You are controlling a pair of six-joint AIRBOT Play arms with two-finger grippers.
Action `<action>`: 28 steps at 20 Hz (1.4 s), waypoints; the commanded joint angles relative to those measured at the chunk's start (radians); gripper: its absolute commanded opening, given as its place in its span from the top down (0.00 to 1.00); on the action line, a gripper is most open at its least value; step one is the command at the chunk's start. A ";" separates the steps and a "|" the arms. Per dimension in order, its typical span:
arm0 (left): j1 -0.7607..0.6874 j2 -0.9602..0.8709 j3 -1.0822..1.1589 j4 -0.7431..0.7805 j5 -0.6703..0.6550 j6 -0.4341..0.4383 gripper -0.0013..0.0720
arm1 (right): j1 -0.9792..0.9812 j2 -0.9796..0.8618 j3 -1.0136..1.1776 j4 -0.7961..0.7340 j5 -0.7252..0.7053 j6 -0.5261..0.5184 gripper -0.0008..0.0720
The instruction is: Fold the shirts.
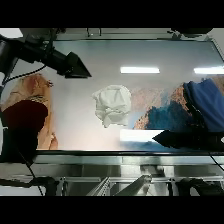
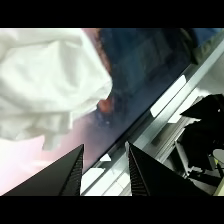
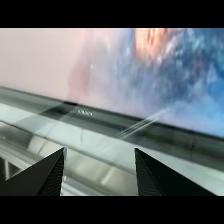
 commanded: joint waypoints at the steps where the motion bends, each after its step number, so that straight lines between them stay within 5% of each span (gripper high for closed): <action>1: 0.050 0.092 -0.229 0.145 -0.021 -0.023 0.59 | 0.001 -0.028 0.001 0.000 -0.080 -0.074 0.08; 5: 0.029 0.233 -0.657 0.150 0.283 0.039 0.59 | 0.001 -0.187 0.001 0.090 -0.170 -0.183 0.08; 9: -0.061 0.239 -0.877 0.061 0.555 0.120 0.58 | 0.016 -0.416 0.006 0.515 -0.245 -0.557 0.08; 13: -0.129 0.148 -0.871 -0.071 0.686 0.204 0.58 | 0.116 -0.678 0.104 0.764 -0.303 -0.772 0.08; 16: -0.169 0.041 -0.779 -0.121 0.678 0.228 0.58 | 0.232 -0.863 0.257 0.811 -0.344 -0.796 0.22; 20: -0.216 -0.072 -0.623 -0.136 0.653 0.231 0.59 | 0.294 -1.007 0.434 0.813 -0.349 -0.774 0.22; 21: -0.224 -0.090 -0.592 -0.136 0.650 0.231 0.59 | 0.293 -1.019 0.462 0.812 -0.349 -0.769 0.28; 24: -0.236 -0.125 -0.523 -0.137 0.612 0.231 0.60 | 0.291 -1.018 0.507 0.811 -0.341 -0.769 0.84; 26: -0.236 -0.128 -0.505 -0.137 0.600 0.241 0.96 | 0.291 -1.017 0.515 0.810 -0.320 -0.769 0.95; 28: -0.228 -0.115 -0.504 -0.135 0.595 0.256 0.96 | 0.291 -1.017 0.515 0.803 -0.314 -0.768 0.95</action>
